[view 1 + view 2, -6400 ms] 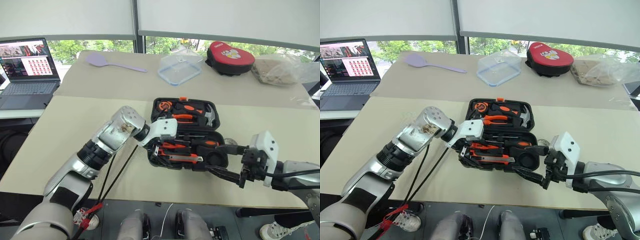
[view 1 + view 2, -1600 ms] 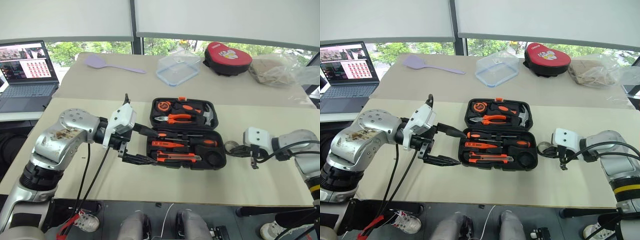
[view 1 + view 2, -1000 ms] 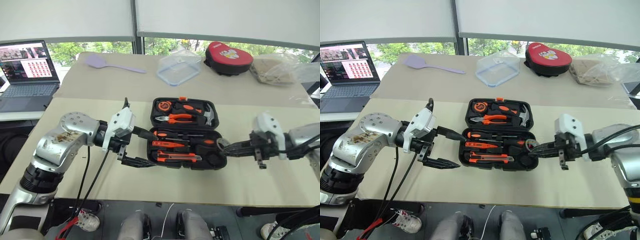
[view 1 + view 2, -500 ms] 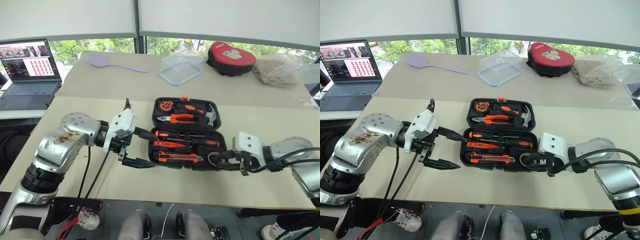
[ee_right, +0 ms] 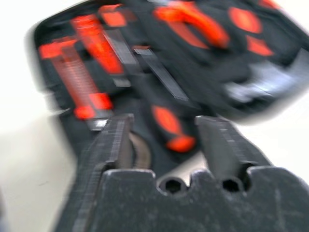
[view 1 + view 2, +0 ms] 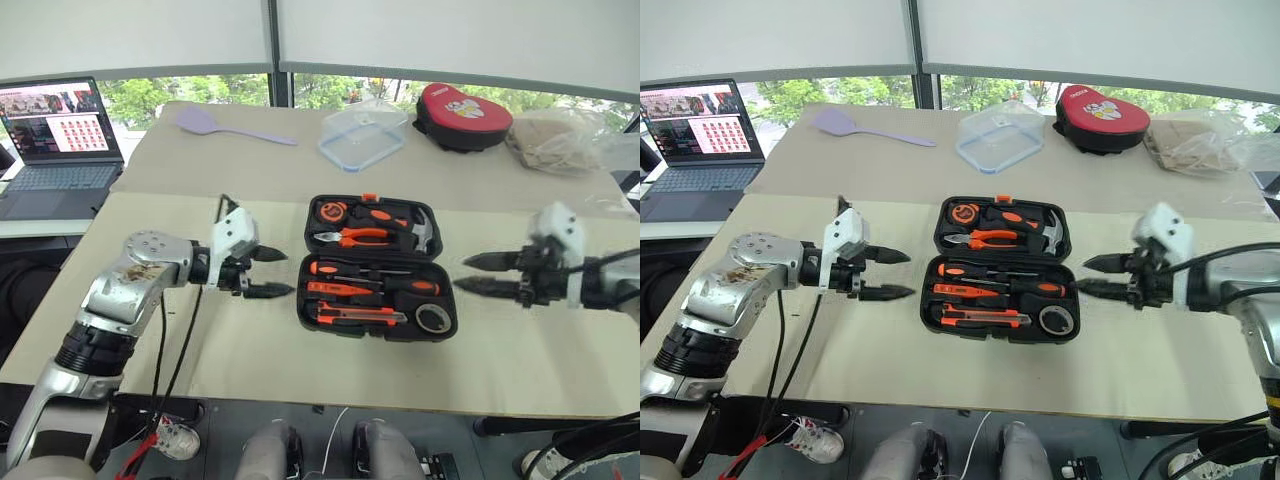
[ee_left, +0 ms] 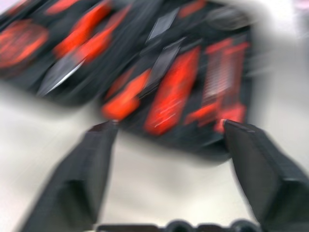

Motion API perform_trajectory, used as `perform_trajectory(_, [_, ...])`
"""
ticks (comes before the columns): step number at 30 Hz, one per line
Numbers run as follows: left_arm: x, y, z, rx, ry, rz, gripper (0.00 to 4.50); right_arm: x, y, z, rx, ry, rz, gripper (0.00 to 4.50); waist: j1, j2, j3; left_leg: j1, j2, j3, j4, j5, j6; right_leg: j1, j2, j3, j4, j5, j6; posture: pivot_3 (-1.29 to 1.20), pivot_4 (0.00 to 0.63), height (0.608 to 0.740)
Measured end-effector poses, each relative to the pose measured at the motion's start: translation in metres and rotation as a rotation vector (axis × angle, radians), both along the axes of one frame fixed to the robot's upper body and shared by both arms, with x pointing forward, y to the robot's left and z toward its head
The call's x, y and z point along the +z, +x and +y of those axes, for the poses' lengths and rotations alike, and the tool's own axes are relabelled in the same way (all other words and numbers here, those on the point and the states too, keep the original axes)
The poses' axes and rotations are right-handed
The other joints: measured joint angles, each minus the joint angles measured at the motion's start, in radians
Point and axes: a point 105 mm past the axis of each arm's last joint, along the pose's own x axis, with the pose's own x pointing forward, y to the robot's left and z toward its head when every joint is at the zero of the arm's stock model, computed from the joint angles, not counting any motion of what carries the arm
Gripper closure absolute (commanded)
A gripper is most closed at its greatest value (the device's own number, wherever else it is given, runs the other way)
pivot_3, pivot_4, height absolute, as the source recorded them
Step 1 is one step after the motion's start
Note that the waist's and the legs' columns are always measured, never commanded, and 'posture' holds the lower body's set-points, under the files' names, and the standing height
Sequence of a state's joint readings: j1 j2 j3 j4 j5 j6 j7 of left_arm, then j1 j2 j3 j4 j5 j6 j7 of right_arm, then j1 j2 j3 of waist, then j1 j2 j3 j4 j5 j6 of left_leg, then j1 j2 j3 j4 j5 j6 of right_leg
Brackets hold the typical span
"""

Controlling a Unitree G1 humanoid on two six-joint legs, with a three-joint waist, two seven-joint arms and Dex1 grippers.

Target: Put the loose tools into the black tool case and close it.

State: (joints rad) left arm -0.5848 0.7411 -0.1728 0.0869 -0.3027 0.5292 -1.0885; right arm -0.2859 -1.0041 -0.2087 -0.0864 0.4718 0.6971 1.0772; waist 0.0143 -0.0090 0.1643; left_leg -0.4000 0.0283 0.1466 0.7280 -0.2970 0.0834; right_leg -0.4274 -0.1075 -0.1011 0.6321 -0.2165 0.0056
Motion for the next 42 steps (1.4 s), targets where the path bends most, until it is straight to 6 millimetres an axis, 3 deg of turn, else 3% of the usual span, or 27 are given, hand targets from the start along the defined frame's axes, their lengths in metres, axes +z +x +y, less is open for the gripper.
perform_trajectory(4, [-0.015,0.013,-0.004,0.059,-0.007,0.006,3.70,-0.020,0.006,0.000,-0.015,0.001,0.000,4.50,0.000,0.000,0.000,-0.001,0.000,0.000,0.000,0.000,0.000,-0.001,0.000,0.000,0.000,0.000,0.000,0.00,0.150,0.731])
perform_trajectory(6, [-0.017,0.014,-0.015,0.031,-0.014,0.003,4.43,-0.031,0.009,0.008,0.022,-0.029,-0.005,4.50,-0.002,0.000,0.000,-0.001,0.000,0.000,0.000,0.000,0.000,-0.001,0.000,0.000,0.000,0.000,0.000,0.00,0.150,0.731])
perform_trajectory(9, [-0.022,0.012,-0.026,0.003,-0.023,0.012,4.47,-0.046,0.014,0.019,0.068,-0.081,-0.015,4.50,-0.005,0.000,0.000,0.000,0.000,0.001,0.000,0.000,0.000,-0.001,0.000,0.000,0.001,0.000,0.000,0.00,0.150,0.731])
perform_trajectory(15, [-0.028,0.007,-0.041,-0.052,-0.017,0.040,4.47,-0.045,0.024,0.037,0.164,-0.155,-0.103,4.50,-0.004,0.000,0.000,0.000,0.000,0.001,0.000,0.000,0.000,0.000,0.000,0.000,0.001,0.000,0.001,0.00,0.150,0.731])
perform_trajectory(19, [-0.030,-0.011,-0.047,-0.146,-0.009,0.057,4.47,-0.049,0.011,0.048,0.267,-0.160,-0.115,4.50,0.002,0.000,0.000,0.000,-0.001,0.000,0.000,0.000,0.000,0.001,-0.001,-0.002,0.000,0.000,0.001,0.00,0.150,0.731])
perform_trajectory(25, [-0.042,-0.049,-0.055,-0.315,0.007,0.121,4.47,-0.059,-0.020,0.047,0.376,-0.221,-0.112,4.50,0.003,0.000,0.000,0.001,0.000,-0.002,0.000,0.000,0.000,0.003,-0.002,-0.003,-0.001,0.000,0.001,0.00,0.150,0.731])
perform_trajectory(29, [-0.050,-0.053,-0.054,-0.320,0.035,0.116,4.47,-0.058,-0.021,0.046,0.347,-0.214,-0.136,4.50,0.002,0.000,0.000,0.002,0.000,-0.002,0.000,0.000,0.000,0.003,-0.003,-0.002,0.000,0.000,0.001,0.00,0.150,0.731])
perform_trajectory(31, [-0.052,-0.046,-0.050,-0.282,0.045,0.107,4.47,-0.054,-0.005,0.038,0.236,-0.176,-0.152,4.50,-0.001,0.000,0.000,0.002,0.000,-0.002,0.000,0.000,0.000,0.003,-0.004,-0.002,0.000,0.000,0.000,0.00,0.150,0.731])
perform_trajectory(36, [-0.047,-0.029,-0.041,-0.225,0.048,0.079,4.47,-0.037,0.034,-0.010,-0.055,-0.159,-0.178,4.50,-0.003,0.000,0.000,0.001,0.000,-0.002,0.000,0.000,0.000,0.002,-0.003,-0.002,0.001,0.001,-0.001,0.00,0.150,0.731])
perform_trajectory(39, [-0.043,-0.018,-0.035,-0.185,0.049,0.064,4.47,-0.047,0.042,-0.030,-0.142,-0.188,-0.139,4.50,-0.004,0.000,0.000,0.001,0.000,-0.001,0.000,0.000,0.000,0.001,-0.002,-0.002,0.001,0.001,-0.001,0.00,0.150,0.731])
perform_trajectory(42, [-0.041,-0.009,-0.035,-0.150,0.039,0.053,4.47,-0.067,0.041,-0.034,-0.123,-0.258,-0.097,4.50,-0.005,0.000,0.000,0.000,0.000,0.000,0.000,0.000,0.000,0.001,-0.001,-0.002,0.001,0.001,0.000,0.00,0.150,0.731])
